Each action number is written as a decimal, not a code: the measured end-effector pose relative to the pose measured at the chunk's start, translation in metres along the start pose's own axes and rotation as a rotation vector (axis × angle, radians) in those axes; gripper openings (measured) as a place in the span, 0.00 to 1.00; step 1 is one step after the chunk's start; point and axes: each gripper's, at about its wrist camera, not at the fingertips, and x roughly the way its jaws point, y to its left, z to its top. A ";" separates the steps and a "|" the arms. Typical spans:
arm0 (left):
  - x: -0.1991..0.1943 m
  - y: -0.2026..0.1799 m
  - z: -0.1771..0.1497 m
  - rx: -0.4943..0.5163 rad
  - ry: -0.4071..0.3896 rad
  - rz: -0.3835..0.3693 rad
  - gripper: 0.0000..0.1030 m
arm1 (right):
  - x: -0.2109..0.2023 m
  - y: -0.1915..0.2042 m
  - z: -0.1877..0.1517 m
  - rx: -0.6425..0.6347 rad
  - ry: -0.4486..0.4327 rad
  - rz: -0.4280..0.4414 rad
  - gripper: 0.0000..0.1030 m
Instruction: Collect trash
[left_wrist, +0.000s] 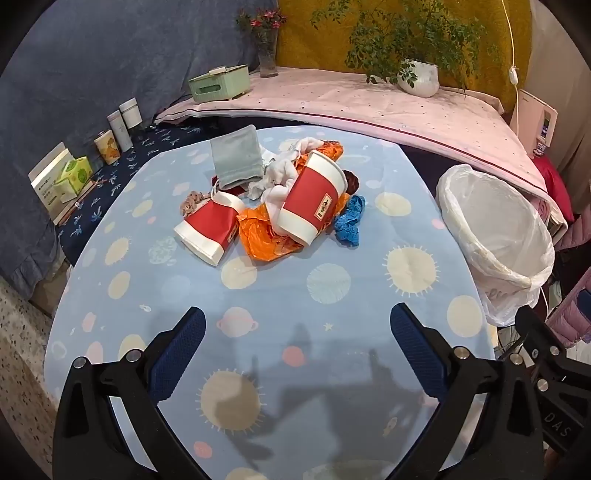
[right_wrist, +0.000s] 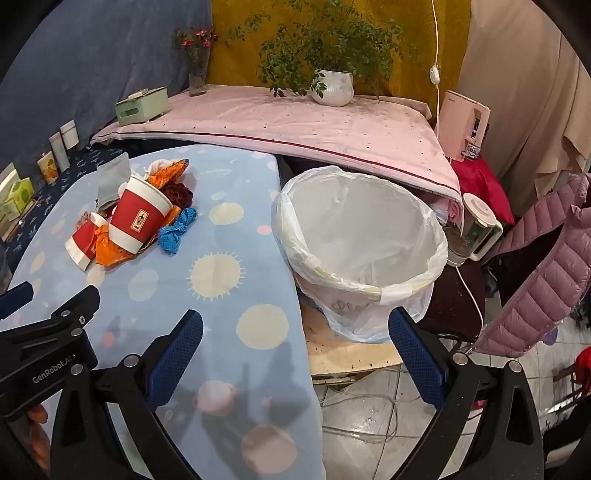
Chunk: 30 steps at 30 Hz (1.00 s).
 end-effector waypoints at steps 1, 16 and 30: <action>0.000 0.000 0.000 0.000 0.001 0.001 0.93 | 0.000 0.000 0.000 -0.001 -0.001 -0.001 0.93; -0.005 -0.010 0.000 0.024 0.003 0.002 0.93 | -0.004 -0.007 -0.001 -0.003 -0.015 -0.012 0.93; -0.003 -0.007 0.000 0.008 0.010 0.002 0.93 | -0.005 -0.004 0.000 -0.009 -0.013 -0.018 0.93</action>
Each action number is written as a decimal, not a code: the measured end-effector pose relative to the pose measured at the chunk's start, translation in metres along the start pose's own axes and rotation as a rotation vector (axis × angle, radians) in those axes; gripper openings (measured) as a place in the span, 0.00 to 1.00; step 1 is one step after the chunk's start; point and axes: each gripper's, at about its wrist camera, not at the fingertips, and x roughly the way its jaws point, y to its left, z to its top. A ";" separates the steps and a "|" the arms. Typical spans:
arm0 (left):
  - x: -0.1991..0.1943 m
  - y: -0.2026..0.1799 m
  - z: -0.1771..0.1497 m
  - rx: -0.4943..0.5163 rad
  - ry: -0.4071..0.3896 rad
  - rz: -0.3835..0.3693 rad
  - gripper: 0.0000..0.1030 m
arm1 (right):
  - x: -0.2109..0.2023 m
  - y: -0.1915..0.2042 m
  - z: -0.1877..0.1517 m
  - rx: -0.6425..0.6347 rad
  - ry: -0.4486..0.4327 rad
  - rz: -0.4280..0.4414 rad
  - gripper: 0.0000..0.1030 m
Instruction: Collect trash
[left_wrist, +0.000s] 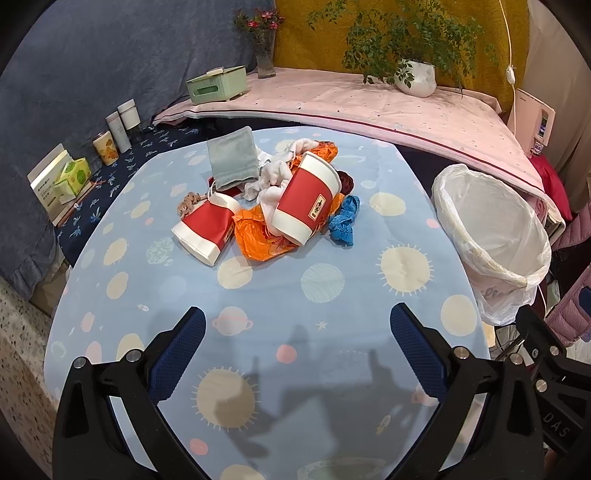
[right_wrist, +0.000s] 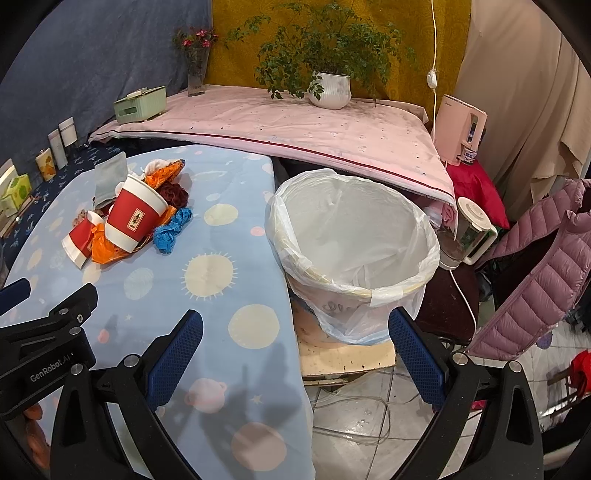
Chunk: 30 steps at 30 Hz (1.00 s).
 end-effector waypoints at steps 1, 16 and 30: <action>0.000 0.000 0.000 -0.001 0.000 0.001 0.93 | 0.000 -0.001 0.000 -0.001 0.000 0.000 0.93; 0.000 0.004 0.000 -0.001 -0.007 0.004 0.93 | 0.000 0.001 0.000 -0.003 0.001 -0.004 0.93; -0.002 0.004 0.000 0.001 -0.018 0.005 0.93 | -0.002 -0.006 -0.001 -0.007 -0.003 -0.018 0.93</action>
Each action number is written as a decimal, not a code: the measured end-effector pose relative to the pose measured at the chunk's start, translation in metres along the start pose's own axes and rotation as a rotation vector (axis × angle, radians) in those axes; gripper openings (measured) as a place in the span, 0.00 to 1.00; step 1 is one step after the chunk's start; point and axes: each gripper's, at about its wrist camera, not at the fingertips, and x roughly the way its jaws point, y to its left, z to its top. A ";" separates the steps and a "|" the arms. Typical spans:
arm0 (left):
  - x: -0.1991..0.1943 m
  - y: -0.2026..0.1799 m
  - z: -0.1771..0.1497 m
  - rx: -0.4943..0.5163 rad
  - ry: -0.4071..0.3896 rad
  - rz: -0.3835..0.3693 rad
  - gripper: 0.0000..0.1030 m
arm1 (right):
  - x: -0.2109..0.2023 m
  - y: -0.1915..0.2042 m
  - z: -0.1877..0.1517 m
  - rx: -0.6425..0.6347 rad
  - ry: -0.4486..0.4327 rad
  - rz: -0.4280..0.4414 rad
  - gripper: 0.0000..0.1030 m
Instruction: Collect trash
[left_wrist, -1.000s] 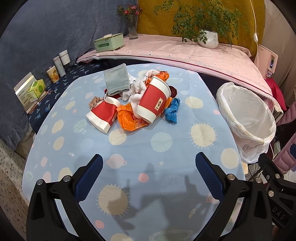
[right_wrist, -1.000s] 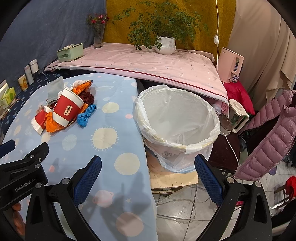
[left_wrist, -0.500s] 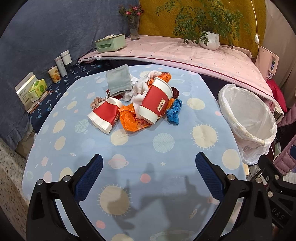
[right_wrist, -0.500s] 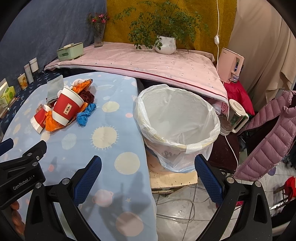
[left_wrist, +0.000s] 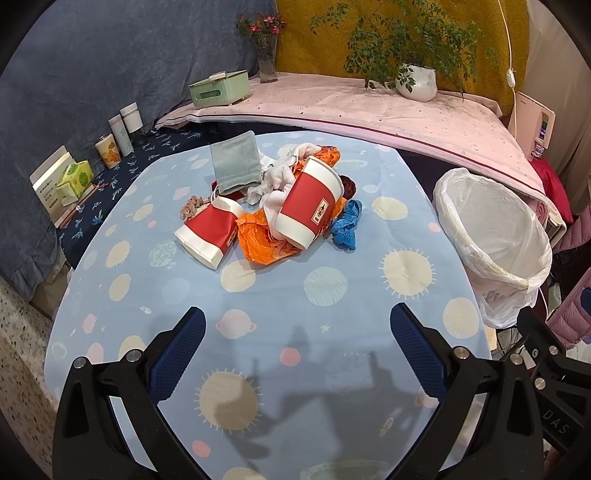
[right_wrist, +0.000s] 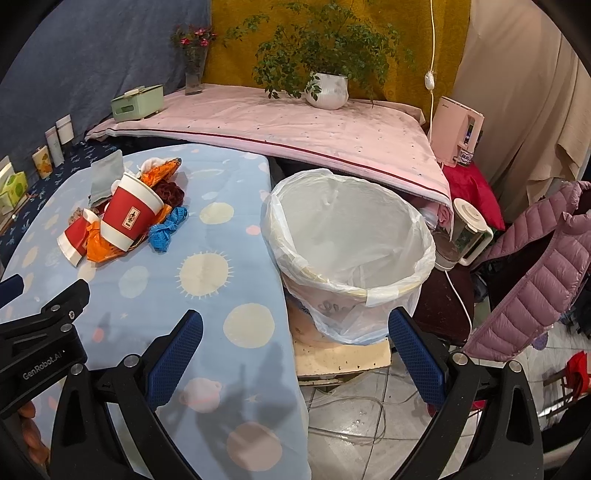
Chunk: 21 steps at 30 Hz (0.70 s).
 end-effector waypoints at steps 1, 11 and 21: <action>0.000 -0.001 0.000 0.001 0.000 0.001 0.93 | 0.000 0.000 0.000 0.001 0.000 0.001 0.93; -0.001 -0.002 0.002 0.002 -0.006 0.000 0.93 | -0.001 -0.001 0.000 0.001 -0.002 -0.003 0.93; -0.001 -0.003 0.002 0.002 -0.007 0.001 0.93 | 0.000 0.000 0.002 0.000 -0.002 -0.006 0.93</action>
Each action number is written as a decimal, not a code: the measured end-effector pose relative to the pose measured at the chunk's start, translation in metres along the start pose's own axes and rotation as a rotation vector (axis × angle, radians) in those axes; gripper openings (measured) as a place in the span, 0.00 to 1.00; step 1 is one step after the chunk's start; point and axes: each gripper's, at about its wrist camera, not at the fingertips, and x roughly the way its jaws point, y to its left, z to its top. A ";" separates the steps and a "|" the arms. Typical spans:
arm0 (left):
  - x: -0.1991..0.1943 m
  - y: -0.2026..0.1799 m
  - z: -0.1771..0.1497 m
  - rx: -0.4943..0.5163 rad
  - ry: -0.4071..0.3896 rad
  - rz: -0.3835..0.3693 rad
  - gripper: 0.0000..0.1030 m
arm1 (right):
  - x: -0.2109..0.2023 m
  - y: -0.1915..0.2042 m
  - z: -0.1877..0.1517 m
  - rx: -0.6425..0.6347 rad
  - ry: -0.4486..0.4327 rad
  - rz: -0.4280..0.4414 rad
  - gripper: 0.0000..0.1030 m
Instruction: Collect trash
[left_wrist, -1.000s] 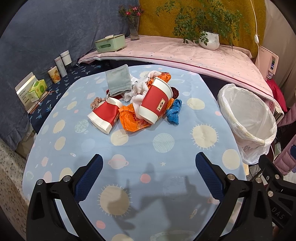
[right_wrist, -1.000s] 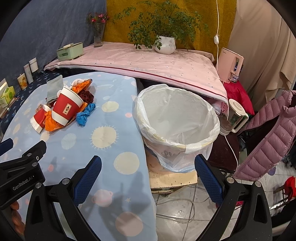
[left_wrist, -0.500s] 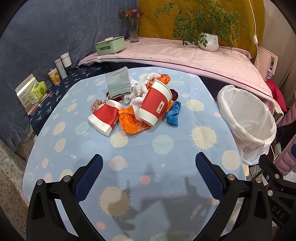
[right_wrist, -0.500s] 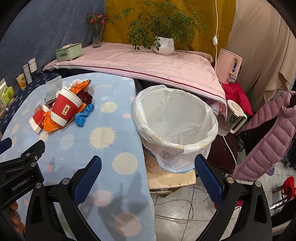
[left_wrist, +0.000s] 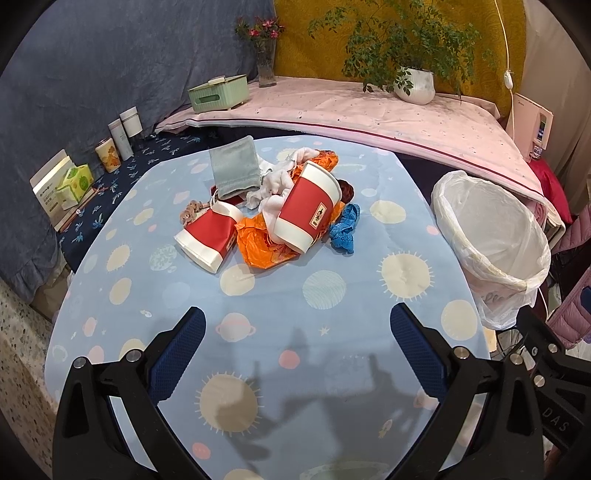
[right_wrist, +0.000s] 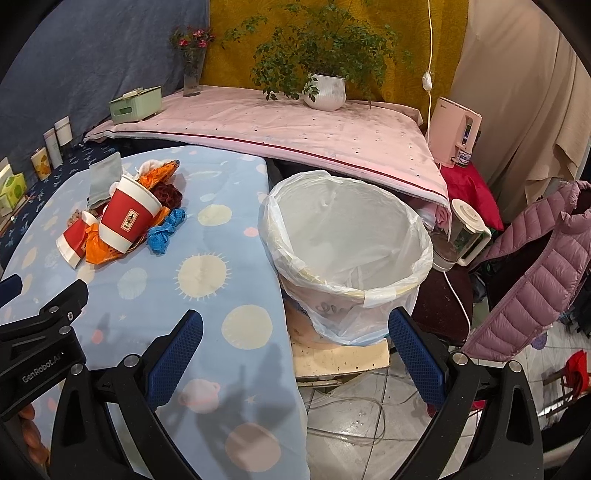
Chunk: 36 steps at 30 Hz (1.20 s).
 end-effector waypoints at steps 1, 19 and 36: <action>0.000 0.000 0.000 -0.001 0.000 0.000 0.93 | 0.000 0.001 0.000 0.000 0.001 0.000 0.93; -0.003 -0.005 0.003 0.002 -0.016 -0.006 0.93 | -0.001 -0.002 0.002 0.000 0.000 -0.003 0.93; -0.002 -0.007 0.003 -0.004 -0.025 -0.011 0.93 | -0.002 -0.004 0.006 0.000 -0.006 -0.004 0.93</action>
